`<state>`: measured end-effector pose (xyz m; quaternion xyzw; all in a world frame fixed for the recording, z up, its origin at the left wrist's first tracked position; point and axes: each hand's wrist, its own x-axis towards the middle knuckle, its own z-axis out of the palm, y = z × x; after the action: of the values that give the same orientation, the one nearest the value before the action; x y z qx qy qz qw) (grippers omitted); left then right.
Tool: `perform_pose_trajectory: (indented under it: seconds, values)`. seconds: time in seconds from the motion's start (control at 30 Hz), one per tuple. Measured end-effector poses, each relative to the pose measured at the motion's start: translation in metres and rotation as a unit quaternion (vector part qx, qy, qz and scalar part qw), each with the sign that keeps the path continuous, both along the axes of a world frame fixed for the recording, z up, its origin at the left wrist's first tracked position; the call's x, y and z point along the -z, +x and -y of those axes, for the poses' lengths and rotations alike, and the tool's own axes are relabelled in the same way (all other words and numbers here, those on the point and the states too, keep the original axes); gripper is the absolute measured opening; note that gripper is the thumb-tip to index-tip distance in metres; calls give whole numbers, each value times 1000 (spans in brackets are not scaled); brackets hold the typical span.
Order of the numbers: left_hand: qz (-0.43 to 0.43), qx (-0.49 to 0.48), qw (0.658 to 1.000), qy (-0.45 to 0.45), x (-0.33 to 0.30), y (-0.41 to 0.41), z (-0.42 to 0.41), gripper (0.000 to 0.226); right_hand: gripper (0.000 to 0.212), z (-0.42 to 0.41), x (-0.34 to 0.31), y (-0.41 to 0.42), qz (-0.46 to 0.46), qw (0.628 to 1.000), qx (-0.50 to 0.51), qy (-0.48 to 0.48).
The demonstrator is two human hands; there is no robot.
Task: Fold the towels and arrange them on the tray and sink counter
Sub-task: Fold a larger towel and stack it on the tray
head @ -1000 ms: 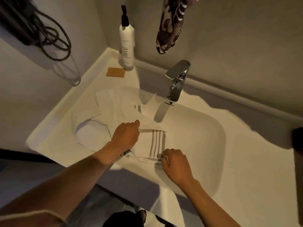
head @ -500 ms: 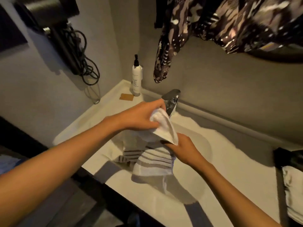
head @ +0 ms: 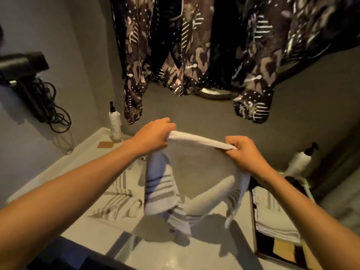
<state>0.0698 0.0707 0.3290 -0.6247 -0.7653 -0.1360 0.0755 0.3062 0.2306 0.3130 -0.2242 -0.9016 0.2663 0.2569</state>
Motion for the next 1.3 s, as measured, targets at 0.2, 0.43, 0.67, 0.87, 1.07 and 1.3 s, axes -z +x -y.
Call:
perform_pose_trajectory:
  seconds: [0.2,0.43,0.67,0.87,1.07,1.3]
  values:
    - [-63,-26,993,100,-37,6,-36,12,37,-29,-61,68,279,952,-9,125]
    - [55,-8,971,232,-69,0,-48,16,28,-58,-70,125,171,971,94,137]
    - [89,34,991,94,-42,13,-91,28,26,-74,-53,168,237,924,221,203]
    - [49,100,989,96,-24,32,-142,18,27,-103,-70,212,290,852,304,311]
    - [10,176,965,194,-12,52,-138,41,38,-94,-95,268,214,816,301,445]
    - [52,174,983,-19,171,93,-81,49,36,-22,68,320,293,859,124,402]
